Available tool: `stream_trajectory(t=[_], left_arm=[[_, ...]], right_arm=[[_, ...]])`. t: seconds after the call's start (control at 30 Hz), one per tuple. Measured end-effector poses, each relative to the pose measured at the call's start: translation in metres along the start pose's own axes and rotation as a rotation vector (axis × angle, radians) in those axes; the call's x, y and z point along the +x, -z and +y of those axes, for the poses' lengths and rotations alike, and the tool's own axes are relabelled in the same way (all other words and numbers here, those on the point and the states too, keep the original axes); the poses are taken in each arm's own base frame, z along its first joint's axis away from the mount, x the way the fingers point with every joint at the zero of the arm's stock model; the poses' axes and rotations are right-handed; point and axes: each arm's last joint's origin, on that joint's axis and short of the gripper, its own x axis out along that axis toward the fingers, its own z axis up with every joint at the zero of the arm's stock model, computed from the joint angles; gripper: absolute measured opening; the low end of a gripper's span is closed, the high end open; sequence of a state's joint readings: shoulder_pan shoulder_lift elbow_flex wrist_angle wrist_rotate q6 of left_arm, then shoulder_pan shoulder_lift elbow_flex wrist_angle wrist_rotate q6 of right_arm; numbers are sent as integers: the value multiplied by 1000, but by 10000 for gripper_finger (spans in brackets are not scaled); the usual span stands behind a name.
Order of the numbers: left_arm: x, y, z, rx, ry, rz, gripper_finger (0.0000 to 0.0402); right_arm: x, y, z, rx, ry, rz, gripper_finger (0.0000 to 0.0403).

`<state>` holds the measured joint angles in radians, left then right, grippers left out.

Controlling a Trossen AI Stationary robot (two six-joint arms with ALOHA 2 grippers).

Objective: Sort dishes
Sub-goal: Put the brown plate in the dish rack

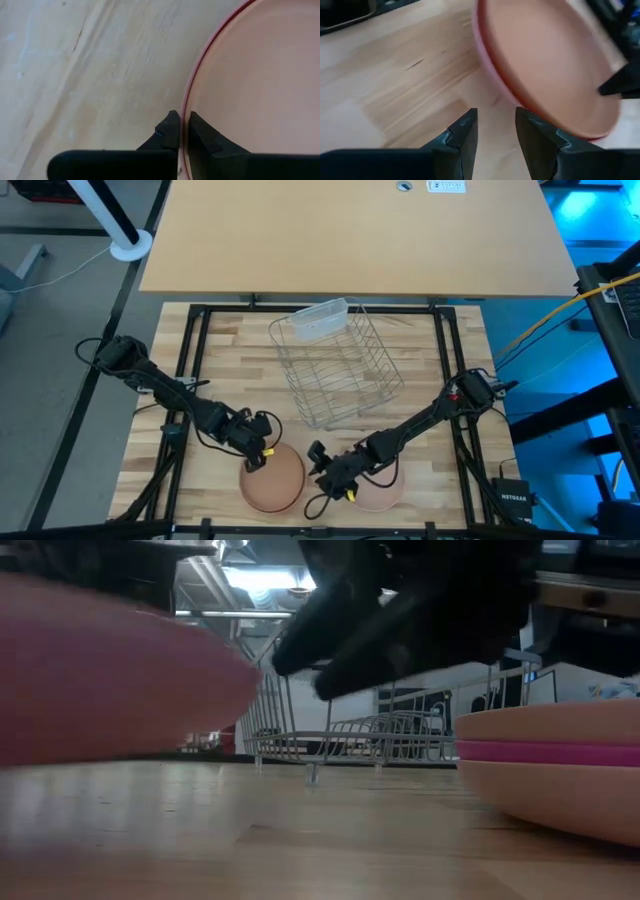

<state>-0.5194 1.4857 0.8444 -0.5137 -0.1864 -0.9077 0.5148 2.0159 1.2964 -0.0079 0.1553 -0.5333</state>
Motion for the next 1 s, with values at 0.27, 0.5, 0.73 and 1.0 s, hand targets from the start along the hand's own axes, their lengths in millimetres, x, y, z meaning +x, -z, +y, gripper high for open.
stream_trajectory(t=[0.27, 0.5, 0.73, 1.0], left_arm=[[0, -1, -1, -4, 8, -5, 6], [0, -1, -1, -6, 12, -9, 5], [0, -2, -2, -7, 22, -16, 5], [0, -2, -2, -5, 21, -14, 6]], right_arm=[[-1, -7, -5, -50, 76, -55, 137], [-1, -7, -5, -136, 80, -53, 137], [-1, -7, -6, -250, 118, -23, 137], [-2, -13, -10, -366, 149, -27, 137]])
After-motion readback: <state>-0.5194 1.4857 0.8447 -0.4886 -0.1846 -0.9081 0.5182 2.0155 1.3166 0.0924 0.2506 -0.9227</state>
